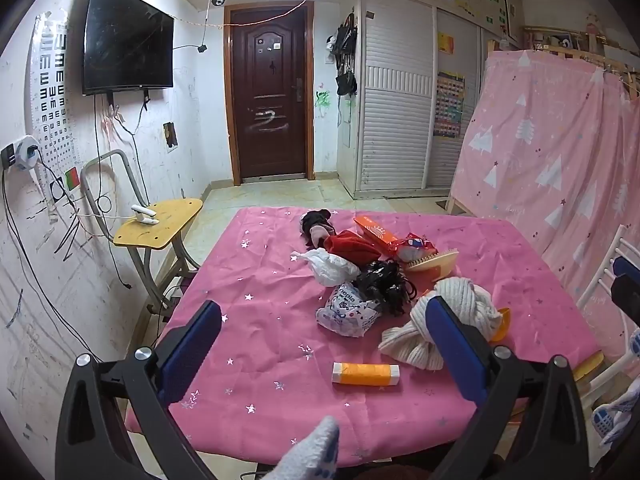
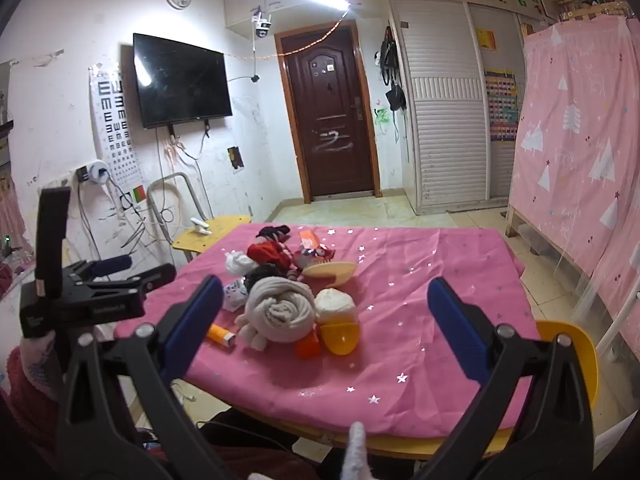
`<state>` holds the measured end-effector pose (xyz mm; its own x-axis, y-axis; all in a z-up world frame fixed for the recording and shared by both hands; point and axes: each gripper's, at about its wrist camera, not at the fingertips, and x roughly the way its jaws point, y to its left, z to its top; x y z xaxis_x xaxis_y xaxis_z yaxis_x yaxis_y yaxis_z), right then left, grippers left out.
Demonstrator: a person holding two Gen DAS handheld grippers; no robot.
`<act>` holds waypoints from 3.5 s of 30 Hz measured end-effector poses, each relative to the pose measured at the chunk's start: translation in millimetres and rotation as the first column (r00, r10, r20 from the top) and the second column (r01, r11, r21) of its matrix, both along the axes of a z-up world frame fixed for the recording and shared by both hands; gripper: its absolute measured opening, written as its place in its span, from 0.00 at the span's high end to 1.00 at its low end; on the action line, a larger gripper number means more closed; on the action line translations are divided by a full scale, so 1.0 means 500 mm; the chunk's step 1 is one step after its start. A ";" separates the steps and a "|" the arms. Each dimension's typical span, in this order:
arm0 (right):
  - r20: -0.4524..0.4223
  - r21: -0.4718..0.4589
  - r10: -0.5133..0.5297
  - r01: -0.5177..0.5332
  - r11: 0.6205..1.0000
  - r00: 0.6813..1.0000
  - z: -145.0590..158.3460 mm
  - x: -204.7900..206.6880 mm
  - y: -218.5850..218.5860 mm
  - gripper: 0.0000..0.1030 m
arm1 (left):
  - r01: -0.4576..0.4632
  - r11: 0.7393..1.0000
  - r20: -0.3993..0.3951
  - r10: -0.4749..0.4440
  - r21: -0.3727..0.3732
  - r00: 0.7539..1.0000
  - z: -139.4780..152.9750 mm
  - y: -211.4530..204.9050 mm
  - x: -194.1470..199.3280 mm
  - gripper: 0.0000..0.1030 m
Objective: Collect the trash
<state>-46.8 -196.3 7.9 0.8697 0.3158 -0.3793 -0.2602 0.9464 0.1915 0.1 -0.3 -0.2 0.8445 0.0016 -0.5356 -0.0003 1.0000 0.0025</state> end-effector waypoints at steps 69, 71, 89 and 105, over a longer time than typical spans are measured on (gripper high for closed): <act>0.007 -0.009 0.001 0.000 1.000 1.000 0.001 -0.003 0.001 0.04 | -0.006 1.000 -0.010 0.006 -0.002 1.000 -0.018 0.016 0.009 0.09; 0.008 -0.008 0.001 -0.001 1.000 1.000 0.000 -0.003 0.001 0.04 | -0.006 1.000 -0.010 0.006 -0.001 1.000 -0.019 0.016 0.009 0.09; 0.007 -0.009 0.002 -0.002 1.000 1.000 -0.003 -0.002 0.002 0.04 | -0.006 1.000 -0.011 0.006 0.001 1.000 -0.020 0.016 0.009 0.09; -0.092 0.001 0.080 -0.080 0.997 0.993 -0.061 0.036 0.023 0.04 | 0.098 0.995 -0.126 -0.099 -0.017 0.987 -0.087 0.002 0.032 0.09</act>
